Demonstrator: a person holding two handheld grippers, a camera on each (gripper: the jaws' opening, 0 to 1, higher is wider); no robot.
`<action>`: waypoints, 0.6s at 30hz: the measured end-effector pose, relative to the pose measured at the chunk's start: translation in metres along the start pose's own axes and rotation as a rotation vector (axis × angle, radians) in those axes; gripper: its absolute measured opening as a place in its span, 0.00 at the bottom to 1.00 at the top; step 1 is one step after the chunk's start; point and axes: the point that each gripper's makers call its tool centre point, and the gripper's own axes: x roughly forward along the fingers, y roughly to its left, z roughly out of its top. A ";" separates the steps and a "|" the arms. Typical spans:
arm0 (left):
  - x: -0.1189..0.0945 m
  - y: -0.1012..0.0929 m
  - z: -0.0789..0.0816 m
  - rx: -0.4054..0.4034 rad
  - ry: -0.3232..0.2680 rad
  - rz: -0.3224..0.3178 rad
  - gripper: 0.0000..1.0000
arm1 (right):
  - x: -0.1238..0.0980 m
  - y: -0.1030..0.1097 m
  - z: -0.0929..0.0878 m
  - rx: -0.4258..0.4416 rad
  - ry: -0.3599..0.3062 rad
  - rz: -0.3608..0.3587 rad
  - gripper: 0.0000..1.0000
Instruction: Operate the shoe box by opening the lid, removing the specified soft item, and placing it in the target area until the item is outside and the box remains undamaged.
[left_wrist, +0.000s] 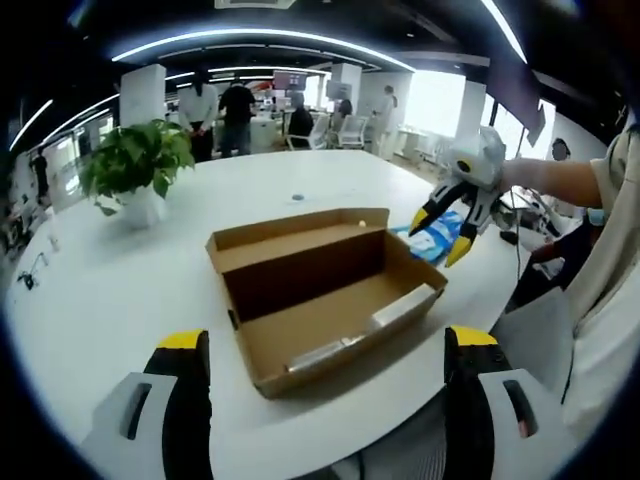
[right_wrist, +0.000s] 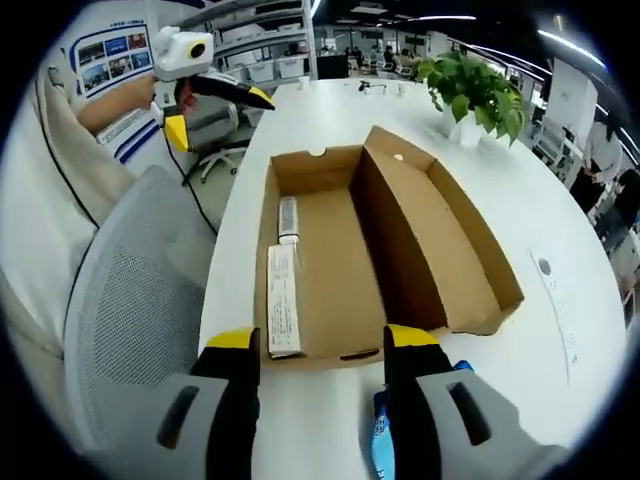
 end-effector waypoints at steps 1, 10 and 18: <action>0.000 0.000 0.000 -0.001 0.001 0.002 1.00 | 0.002 -0.001 -0.001 -0.007 0.009 0.003 0.46; 0.000 0.002 -0.004 0.000 0.016 0.005 1.00 | 0.023 0.001 -0.003 -0.040 0.067 0.081 0.47; 0.000 0.004 -0.005 0.001 0.029 0.005 1.00 | 0.040 0.001 -0.006 -0.062 0.125 0.159 0.48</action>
